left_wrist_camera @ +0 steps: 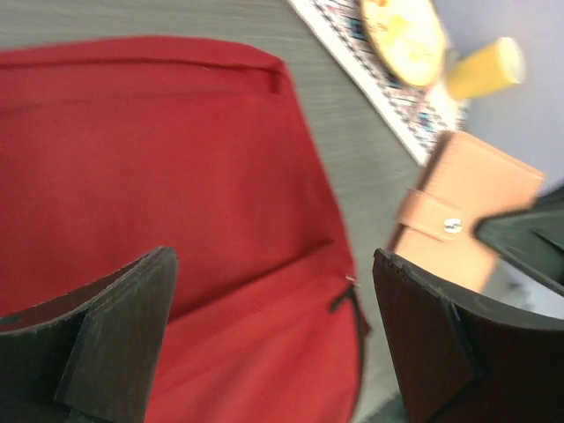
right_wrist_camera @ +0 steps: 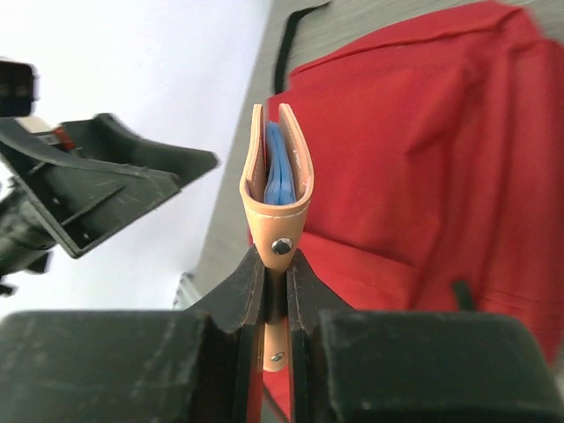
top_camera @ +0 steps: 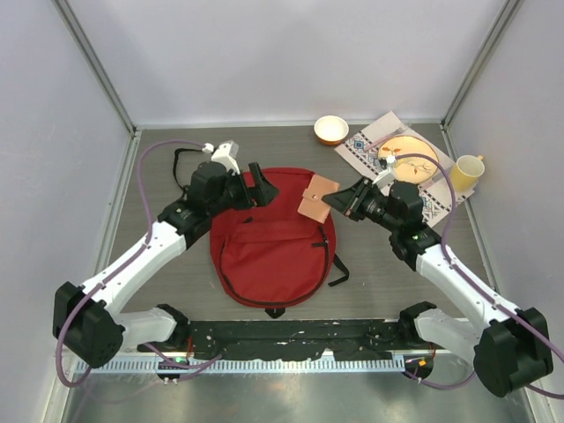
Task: Pack the student bag
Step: Pick up the personal item from the center of the board, then place the personal item in the student bag.
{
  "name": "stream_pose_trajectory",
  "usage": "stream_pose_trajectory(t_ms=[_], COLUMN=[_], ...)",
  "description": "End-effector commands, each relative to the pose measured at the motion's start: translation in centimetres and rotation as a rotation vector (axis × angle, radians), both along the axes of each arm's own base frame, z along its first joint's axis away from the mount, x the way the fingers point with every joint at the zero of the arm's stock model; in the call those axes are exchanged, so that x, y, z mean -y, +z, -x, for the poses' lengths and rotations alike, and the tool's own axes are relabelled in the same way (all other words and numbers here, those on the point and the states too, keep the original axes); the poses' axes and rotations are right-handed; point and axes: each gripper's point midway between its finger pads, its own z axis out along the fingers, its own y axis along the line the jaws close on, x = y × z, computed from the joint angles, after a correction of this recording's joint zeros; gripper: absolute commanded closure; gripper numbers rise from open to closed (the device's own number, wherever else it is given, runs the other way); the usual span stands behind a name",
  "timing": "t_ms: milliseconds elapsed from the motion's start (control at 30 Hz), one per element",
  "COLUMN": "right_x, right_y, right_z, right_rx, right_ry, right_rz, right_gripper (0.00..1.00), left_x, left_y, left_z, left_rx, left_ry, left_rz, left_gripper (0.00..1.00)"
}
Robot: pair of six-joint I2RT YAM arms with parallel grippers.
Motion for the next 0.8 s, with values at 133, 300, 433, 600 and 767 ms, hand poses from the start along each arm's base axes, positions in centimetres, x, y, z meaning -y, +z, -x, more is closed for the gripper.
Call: stream_pose_trajectory(t_ms=[133, 300, 433, 600, 767], right_x=[3.0, 3.1, 3.1, 2.8, 2.6], right_y=[-0.7, -0.2, -0.3, -0.4, -0.8], right_z=[-1.3, -1.1, -1.1, -1.2, -1.4], right_rx=[0.003, 0.019, 0.018, 0.015, 0.005], right_ry=[-0.174, -0.174, -0.174, -0.165, -0.153], right_rz=[0.125, 0.122, 0.126, 0.119, 0.119], right_gripper=[0.99, 0.99, 0.99, 0.99, 0.99], left_x=[-3.8, -3.9, -4.6, -4.0, -2.6], left_y=[-5.6, -7.9, -9.6, -10.8, -10.8], left_z=[-2.2, -2.4, -2.2, -0.7, 1.1], left_rx=[-0.055, -0.115, -0.166, -0.186, -0.174], left_ry=[-0.085, -0.147, -0.171, -0.255, -0.348], left_rz=[-0.557, -0.690, -0.770, -0.814, -0.786], left_gripper=[0.10, 0.13, 0.11, 0.13, 0.13])
